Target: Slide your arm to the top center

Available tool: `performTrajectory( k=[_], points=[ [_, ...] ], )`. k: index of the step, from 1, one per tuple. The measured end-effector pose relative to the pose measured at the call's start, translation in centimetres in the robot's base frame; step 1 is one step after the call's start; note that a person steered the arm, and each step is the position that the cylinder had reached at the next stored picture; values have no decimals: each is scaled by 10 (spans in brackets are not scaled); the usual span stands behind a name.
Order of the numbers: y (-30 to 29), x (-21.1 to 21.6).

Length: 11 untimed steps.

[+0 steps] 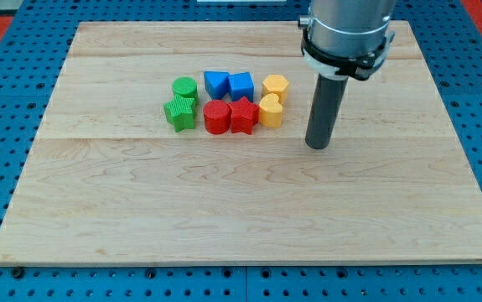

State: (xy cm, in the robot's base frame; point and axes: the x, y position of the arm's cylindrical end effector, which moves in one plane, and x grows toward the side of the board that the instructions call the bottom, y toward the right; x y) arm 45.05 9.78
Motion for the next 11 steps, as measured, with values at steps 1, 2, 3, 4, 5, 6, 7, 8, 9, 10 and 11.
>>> performTrajectory(
  k=[1, 2, 3, 4, 5, 6, 7, 8, 9, 10, 11],
  points=[
    [1, -7],
    [9, -7],
    [9, -15],
    [9, -15],
    [-1, -7],
    [-3, -7],
    [20, -27],
    [41, -81],
    [30, -119],
    [-2, -149],
    [-4, -182]
  ],
)
